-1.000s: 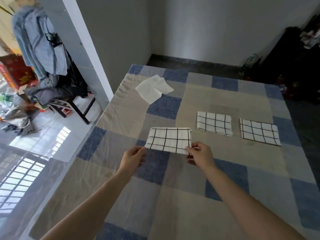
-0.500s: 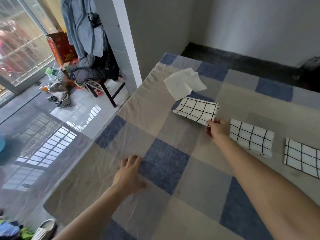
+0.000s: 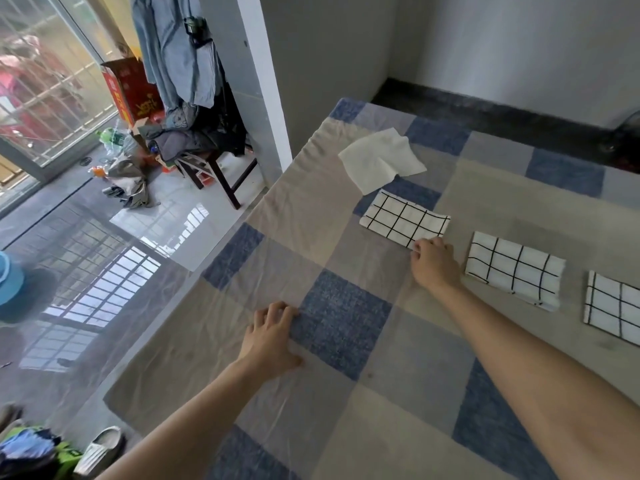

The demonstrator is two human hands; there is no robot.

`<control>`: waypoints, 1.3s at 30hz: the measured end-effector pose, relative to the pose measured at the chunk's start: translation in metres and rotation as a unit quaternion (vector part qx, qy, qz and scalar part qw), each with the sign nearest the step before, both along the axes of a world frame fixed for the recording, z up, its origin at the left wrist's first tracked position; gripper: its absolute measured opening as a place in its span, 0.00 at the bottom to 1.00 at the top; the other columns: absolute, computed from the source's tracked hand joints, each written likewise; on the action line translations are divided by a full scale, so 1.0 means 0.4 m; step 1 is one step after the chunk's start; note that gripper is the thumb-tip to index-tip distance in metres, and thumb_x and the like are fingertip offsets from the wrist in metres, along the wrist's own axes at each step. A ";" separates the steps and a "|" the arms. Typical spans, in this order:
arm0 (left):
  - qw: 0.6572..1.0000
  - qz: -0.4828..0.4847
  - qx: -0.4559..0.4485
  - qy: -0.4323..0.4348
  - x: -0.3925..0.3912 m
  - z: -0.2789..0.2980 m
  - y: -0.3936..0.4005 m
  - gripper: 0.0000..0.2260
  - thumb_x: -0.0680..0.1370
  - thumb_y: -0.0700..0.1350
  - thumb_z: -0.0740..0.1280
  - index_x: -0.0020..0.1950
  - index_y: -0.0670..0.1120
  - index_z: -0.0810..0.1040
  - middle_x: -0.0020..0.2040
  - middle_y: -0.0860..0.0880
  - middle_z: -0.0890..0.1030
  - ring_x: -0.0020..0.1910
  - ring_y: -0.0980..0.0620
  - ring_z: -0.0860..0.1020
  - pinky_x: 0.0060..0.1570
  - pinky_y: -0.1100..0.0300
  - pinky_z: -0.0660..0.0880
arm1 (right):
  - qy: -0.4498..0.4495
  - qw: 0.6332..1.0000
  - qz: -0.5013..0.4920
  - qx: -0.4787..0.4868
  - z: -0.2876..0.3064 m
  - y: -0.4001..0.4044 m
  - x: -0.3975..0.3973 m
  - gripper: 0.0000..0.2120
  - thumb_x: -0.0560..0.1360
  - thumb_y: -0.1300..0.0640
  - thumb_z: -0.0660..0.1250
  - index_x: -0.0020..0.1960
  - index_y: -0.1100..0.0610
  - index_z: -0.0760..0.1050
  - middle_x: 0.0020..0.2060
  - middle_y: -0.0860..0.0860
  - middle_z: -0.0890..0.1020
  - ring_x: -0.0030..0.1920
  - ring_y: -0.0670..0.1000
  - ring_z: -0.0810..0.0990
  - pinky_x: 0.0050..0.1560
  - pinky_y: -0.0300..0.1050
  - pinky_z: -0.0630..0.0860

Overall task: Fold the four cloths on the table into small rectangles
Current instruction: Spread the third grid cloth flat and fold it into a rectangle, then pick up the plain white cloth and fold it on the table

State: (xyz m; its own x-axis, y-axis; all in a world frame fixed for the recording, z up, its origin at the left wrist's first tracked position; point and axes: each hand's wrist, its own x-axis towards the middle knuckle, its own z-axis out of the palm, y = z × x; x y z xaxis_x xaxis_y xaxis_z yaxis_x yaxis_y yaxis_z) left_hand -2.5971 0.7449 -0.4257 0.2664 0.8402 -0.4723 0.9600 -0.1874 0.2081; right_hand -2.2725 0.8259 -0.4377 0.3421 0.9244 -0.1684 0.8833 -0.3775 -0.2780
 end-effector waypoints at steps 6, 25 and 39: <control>0.998 -0.017 0.043 -0.030 -0.049 0.044 -0.014 0.34 0.73 0.57 0.70 0.75 0.57 0.57 0.77 0.51 0.53 0.75 0.46 0.54 0.73 0.48 0.56 | -0.010 0.997 0.080 -0.012 0.101 -0.029 -0.112 0.19 0.78 0.54 0.60 0.67 0.59 0.69 0.67 0.57 0.69 0.65 0.60 0.68 0.58 0.57 0.73; 0.975 0.061 0.210 -0.035 -0.728 0.397 -0.160 0.14 0.76 0.54 0.67 0.60 0.55 0.75 0.59 0.54 0.77 0.56 0.52 0.75 0.51 0.57 0.69 | 0.033 0.932 0.361 -0.017 0.439 -0.231 -0.992 0.17 0.78 0.50 0.63 0.65 0.54 0.73 0.63 0.54 0.76 0.60 0.56 0.76 0.54 0.47 0.72; 0.965 0.133 0.226 0.025 -1.323 0.463 -0.301 0.11 0.77 0.56 0.64 0.58 0.55 0.76 0.54 0.55 0.79 0.52 0.54 0.77 0.43 0.59 0.69 | 0.017 0.895 0.446 -0.020 0.474 -0.337 -1.606 0.16 0.76 0.48 0.63 0.62 0.52 0.73 0.62 0.51 0.76 0.60 0.52 0.75 0.58 0.53 0.74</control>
